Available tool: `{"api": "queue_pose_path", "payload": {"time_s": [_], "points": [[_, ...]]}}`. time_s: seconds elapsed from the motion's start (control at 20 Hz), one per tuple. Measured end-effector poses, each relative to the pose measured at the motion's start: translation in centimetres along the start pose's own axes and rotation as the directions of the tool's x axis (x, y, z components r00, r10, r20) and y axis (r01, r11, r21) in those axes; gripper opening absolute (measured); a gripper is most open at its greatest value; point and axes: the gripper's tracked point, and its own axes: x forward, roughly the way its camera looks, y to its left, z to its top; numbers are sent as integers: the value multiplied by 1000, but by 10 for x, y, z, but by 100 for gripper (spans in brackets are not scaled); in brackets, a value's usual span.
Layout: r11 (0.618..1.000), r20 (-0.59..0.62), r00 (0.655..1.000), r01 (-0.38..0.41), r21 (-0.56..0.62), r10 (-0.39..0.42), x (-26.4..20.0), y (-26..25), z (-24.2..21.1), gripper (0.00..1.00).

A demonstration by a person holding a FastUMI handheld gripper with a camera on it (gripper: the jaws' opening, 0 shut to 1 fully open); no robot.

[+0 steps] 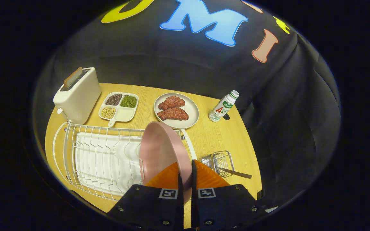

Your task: Take the plate from the dish rack, then take the spoon from the basket and place it into the plate.

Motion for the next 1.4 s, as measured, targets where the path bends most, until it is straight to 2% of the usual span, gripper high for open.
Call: {"api": "queue_pose_path", "payload": {"time_s": [0.2,0.3,0.5,0.9,1.4], "points": [[996,38,997,71,-49,-69,-8,1,11,8],[992,103,990,107,-63,-100,-17,-3,29,9],[999,100,994,40,-32,-36,-27,-1,34,8],[997,117,991,-65,35,61,-52,-36,24,9],[988,125,984,-133,73,123,-82,-110,-33,8]]}}
